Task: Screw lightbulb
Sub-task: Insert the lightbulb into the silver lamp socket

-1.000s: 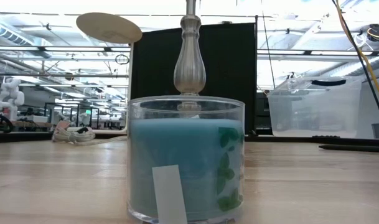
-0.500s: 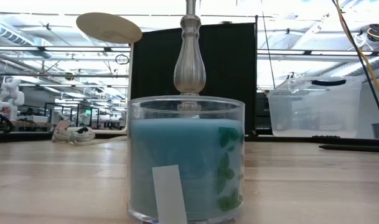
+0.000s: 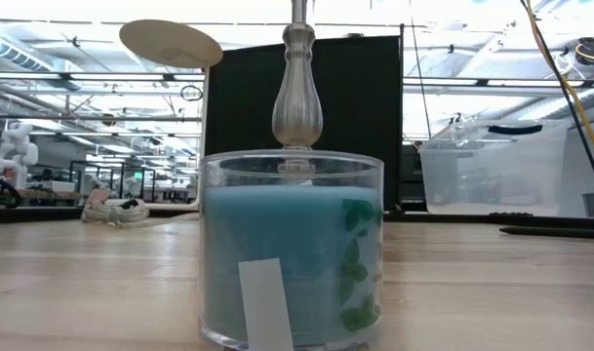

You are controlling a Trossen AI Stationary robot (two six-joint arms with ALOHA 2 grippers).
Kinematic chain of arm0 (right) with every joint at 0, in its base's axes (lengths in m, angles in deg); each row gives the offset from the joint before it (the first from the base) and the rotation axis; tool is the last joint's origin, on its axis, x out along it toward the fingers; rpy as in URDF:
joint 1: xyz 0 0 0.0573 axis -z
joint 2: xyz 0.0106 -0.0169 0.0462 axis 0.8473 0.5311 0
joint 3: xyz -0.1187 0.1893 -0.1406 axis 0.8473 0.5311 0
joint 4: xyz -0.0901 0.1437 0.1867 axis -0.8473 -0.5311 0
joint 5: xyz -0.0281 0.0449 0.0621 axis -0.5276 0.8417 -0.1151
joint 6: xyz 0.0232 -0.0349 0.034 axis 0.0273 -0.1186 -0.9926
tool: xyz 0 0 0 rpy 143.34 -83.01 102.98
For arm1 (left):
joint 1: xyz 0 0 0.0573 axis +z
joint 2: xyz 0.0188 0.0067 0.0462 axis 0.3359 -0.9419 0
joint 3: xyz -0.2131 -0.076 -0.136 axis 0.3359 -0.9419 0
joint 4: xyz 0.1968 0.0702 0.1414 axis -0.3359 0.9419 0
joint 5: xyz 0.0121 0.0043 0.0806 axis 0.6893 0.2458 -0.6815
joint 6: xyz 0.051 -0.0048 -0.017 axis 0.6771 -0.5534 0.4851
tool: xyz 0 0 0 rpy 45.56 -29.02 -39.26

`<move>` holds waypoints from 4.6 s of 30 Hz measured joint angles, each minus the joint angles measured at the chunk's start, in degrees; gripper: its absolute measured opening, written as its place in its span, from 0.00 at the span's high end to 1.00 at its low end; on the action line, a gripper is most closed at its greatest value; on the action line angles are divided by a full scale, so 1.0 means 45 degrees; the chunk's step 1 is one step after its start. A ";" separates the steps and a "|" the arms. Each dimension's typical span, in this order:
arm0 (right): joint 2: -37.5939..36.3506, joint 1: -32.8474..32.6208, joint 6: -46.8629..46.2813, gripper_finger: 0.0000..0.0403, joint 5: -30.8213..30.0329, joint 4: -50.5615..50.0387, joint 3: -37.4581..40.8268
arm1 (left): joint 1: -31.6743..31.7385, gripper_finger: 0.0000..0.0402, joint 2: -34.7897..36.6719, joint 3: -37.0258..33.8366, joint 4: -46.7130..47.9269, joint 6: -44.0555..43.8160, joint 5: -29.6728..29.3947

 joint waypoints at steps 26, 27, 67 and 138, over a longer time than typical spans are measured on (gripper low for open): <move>-0.0054 0.0341 0.0662 1.00 0.0700 0.0827 -0.0005 | 0.0611 1.00 -0.0573 0.0010 0.0350 -0.0619 -0.0500; -0.0054 0.0266 0.0658 1.00 0.0813 0.0827 -0.0010 | 0.0615 1.00 -0.0578 0.0010 0.0373 -0.0616 -0.0755; 0.0223 0.1237 0.1021 1.00 0.0474 0.1057 -0.0005 | -0.0550 1.00 -0.0131 0.0000 0.0341 -0.0205 -0.0650; 0.0175 0.0207 0.2619 1.00 0.0129 0.1238 -0.0024 | 0.1574 1.00 -0.0248 0.0010 0.1408 -0.1684 0.0682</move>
